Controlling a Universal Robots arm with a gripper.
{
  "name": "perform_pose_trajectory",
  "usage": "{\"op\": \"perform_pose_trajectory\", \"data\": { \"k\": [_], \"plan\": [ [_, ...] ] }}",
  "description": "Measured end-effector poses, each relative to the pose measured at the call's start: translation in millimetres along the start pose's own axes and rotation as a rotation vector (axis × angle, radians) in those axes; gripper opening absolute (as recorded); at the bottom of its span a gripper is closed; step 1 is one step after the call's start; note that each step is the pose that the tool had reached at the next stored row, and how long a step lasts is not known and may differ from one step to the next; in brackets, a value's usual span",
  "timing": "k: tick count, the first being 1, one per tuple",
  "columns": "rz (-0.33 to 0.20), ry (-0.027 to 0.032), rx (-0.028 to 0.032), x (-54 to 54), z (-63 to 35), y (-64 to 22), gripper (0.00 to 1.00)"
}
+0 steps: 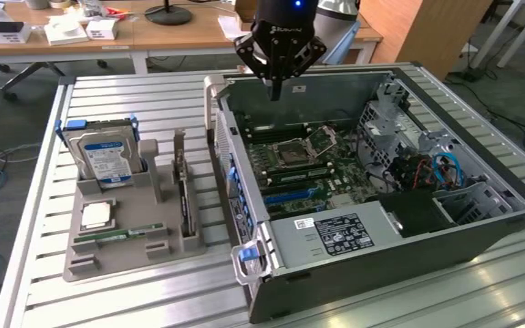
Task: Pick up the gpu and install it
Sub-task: 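Reach for the gpu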
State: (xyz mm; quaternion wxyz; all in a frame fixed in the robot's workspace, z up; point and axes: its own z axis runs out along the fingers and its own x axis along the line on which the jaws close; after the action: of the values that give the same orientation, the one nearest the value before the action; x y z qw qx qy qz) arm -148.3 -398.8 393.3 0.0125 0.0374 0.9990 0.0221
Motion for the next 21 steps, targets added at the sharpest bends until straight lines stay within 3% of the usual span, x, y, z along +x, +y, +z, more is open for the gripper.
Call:
{"op": "perform_pose_trajectory", "data": {
  "k": [21],
  "plan": [
    [0.000,0.0000,-0.0001,41.1,-0.8,-0.8,0.11]
  ]
}}
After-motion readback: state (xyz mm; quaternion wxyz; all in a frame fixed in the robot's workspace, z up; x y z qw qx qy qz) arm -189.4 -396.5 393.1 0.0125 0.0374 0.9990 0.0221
